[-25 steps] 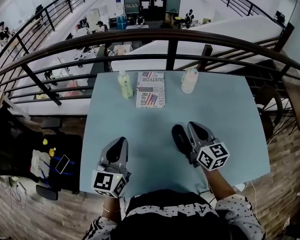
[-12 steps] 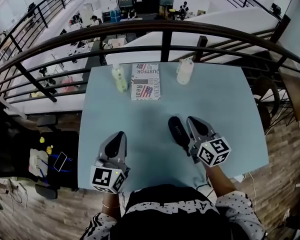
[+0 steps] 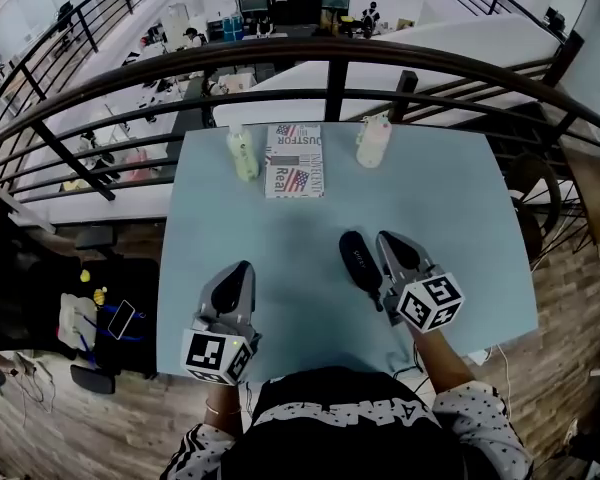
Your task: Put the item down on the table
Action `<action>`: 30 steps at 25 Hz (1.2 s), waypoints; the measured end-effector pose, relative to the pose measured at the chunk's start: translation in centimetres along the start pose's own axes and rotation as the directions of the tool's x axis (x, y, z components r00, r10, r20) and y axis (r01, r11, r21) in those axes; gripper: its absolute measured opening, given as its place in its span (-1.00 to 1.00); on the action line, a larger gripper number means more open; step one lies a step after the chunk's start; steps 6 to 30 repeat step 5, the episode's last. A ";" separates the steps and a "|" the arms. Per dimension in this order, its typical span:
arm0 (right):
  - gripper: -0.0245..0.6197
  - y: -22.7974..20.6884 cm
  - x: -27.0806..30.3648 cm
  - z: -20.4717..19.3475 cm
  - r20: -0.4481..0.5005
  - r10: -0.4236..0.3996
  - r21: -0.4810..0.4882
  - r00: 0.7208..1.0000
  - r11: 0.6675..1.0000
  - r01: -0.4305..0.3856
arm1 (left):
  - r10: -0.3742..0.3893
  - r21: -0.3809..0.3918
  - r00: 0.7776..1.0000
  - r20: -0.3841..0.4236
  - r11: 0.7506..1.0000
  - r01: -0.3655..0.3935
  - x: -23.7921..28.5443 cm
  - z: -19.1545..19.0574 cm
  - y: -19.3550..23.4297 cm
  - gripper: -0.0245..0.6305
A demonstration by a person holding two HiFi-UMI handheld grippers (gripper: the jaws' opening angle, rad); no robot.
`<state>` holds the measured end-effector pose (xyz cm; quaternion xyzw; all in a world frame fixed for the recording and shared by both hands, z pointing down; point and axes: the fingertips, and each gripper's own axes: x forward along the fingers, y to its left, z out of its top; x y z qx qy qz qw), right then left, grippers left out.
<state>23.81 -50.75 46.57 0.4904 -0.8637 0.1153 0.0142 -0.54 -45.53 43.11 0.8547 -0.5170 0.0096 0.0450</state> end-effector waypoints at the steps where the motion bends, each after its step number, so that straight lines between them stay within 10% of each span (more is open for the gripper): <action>1: -0.93 0.0 0.0 0.0 -0.001 0.000 0.000 1.000 1.000 0.000 | 0.000 0.002 1.000 0.000 1.000 0.000 0.0 0.0 0.0 -0.93; 30: -0.93 -0.2 0.2 0.1 -0.005 0.001 0.002 1.000 1.000 -0.001 | -0.001 0.004 1.000 0.002 1.000 0.001 0.1 0.2 0.1 -0.93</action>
